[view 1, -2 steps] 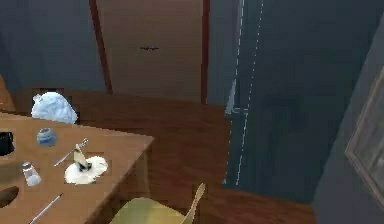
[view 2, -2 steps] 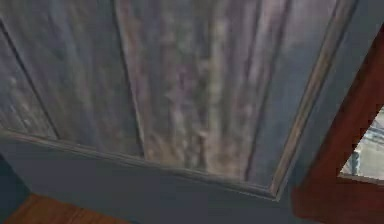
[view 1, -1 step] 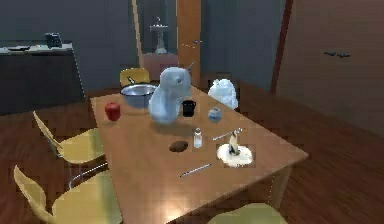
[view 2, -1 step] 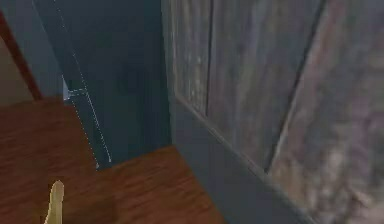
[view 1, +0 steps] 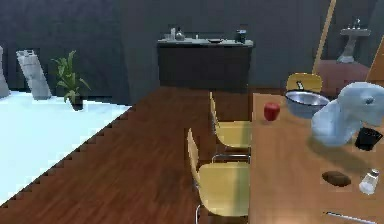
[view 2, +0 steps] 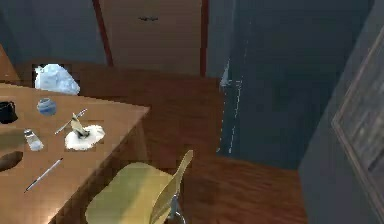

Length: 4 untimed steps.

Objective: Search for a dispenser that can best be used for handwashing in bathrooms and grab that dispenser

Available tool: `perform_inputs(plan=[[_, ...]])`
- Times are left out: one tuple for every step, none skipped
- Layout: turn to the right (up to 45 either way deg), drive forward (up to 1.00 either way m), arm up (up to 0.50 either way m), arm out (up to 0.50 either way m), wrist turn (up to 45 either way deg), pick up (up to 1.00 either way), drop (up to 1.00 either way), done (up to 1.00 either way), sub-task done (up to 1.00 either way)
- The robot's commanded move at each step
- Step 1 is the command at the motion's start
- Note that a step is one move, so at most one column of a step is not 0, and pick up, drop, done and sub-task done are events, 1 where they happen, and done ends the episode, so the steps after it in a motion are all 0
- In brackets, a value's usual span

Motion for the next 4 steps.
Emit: perform_inputs(plan=[[-39.0, 0.0, 0.0, 0.0, 0.0, 0.0, 0.0, 0.0, 0.0], [0.0, 0.5, 0.0, 0.0, 0.0, 0.0, 0.0, 0.0, 0.0], [0.0, 0.6, 0.0, 0.0, 0.0, 0.0, 0.0, 0.0, 0.0], [45.0, 0.0, 0.0, 0.0, 0.0, 0.0, 0.0, 0.0, 0.0]])
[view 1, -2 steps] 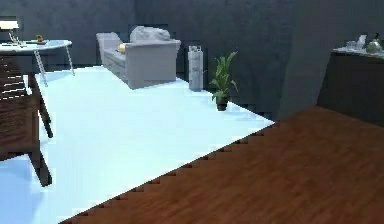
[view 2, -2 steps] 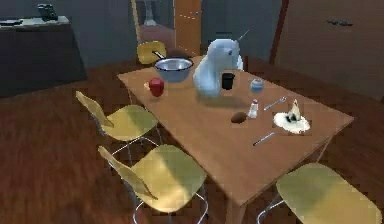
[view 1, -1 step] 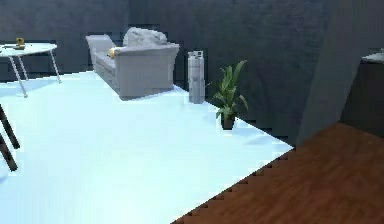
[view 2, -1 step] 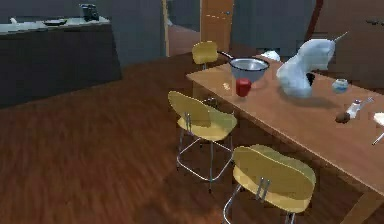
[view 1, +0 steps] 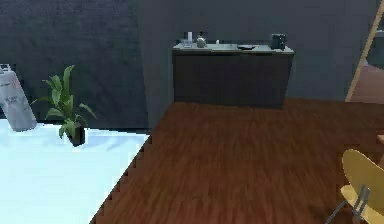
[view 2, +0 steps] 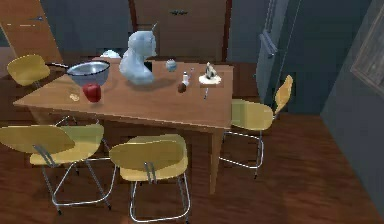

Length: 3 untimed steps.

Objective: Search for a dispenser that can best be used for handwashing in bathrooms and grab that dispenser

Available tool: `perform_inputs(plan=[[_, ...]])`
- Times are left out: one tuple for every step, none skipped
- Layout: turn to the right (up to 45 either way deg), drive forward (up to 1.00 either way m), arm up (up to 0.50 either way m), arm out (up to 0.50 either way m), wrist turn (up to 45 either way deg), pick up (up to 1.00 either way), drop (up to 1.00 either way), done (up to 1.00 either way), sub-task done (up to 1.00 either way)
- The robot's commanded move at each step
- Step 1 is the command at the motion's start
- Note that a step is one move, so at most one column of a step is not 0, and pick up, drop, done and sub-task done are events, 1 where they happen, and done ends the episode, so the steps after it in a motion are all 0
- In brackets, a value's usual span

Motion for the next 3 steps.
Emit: perform_inputs(plan=[[9.0, 0.0, 0.0, 0.0, 0.0, 0.0, 0.0, 0.0, 0.0], [0.0, 1.0, 0.0, 0.0, 0.0, 0.0, 0.0, 0.0, 0.0], [3.0, 0.0, 0.0, 0.0, 0.0, 0.0, 0.0, 0.0, 0.0]])
